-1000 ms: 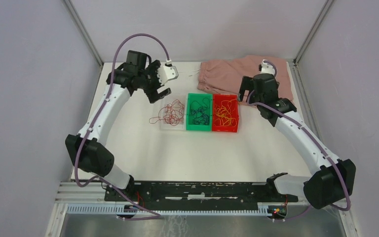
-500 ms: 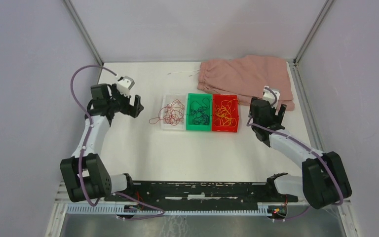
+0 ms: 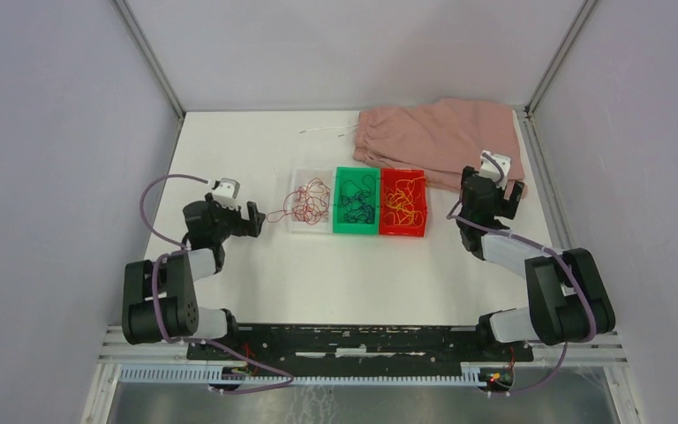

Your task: Untangle the cables

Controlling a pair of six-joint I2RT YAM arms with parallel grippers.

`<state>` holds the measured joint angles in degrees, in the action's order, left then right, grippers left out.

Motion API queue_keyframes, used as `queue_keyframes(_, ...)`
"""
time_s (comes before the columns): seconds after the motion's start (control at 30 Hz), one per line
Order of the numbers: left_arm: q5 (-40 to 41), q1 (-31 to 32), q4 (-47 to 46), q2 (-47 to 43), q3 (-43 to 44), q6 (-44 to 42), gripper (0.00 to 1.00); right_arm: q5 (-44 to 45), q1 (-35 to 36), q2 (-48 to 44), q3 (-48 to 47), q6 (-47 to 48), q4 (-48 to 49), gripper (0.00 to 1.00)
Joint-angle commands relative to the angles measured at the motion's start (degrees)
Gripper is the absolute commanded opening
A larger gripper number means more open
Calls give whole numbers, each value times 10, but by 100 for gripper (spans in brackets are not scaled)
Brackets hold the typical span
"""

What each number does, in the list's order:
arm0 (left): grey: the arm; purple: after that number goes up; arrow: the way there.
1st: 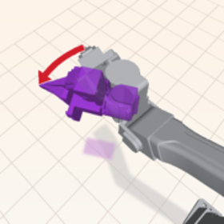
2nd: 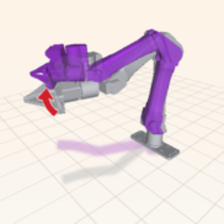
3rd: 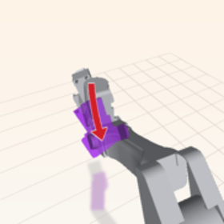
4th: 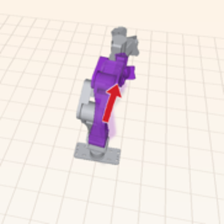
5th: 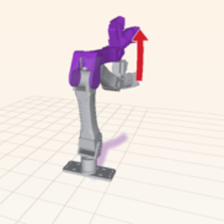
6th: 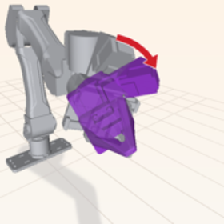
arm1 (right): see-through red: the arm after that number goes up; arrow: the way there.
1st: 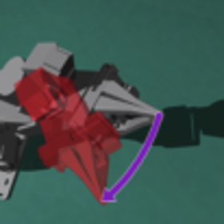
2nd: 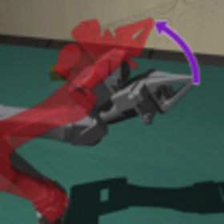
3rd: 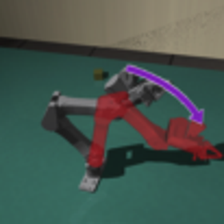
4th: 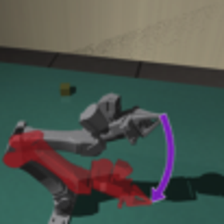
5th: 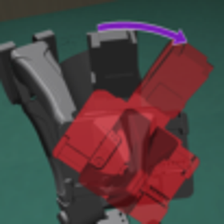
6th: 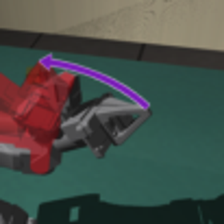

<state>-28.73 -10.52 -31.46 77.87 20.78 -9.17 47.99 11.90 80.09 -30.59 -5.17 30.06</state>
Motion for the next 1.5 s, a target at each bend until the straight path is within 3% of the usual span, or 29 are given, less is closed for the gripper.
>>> queue_keyframes(0.0,58,0,-164,17,-15,68,99,-31,-19,-34,11,10,20,99)
queue_keyframes(0.17,100,0,-233,10,-46,119,99,-67,-49,-79,32,-30,-44,99)
queue_keyframes(0.23,112,-1,-263,17,-55,139,99,-74,-52,-73,53,-42,-23,99)
queue_keyframes(0.37,119,1,-420,64,-106,165,99,-103,-52,-38,125,-59,139,99)
queue_keyframes(0.47,147,19,-439,54,-133,143,99,-120,-53,1,150,-40,240,100)
queue_keyframes(0.53,164,36,-532,82,-163,128,99,-188,-53,-3,142,-23,211,99)
queue_keyframes(0.6,172,44,-611,123,-180,133,99,-269,-51,47,166,17,314,100)
queue_keyframes(0.63,175,45,-576,107,-174,131,99,-260,-41,88,184,40,409,100)
queue_keyframes(0.67,182,45,-528,89,-162,123,99,-224,-25,98,191,46,436,100)
queue_keyframes(0.77,182,52,-417,99,-96,117,99,-193,-21,60,130,21,255,99)
queue_keyframes(0.83,223,85,-359,86,-79,89,99,-208,-42,75,114,10,247,99)
queue_keyframes(0.9,224,89,-383,93,-84,93,99,-210,-48,65,107,1,212,99)
queue_keyframes(1.47,224,88,-375,90,-82,93,99,-210,-48,66,108,5,219,99)
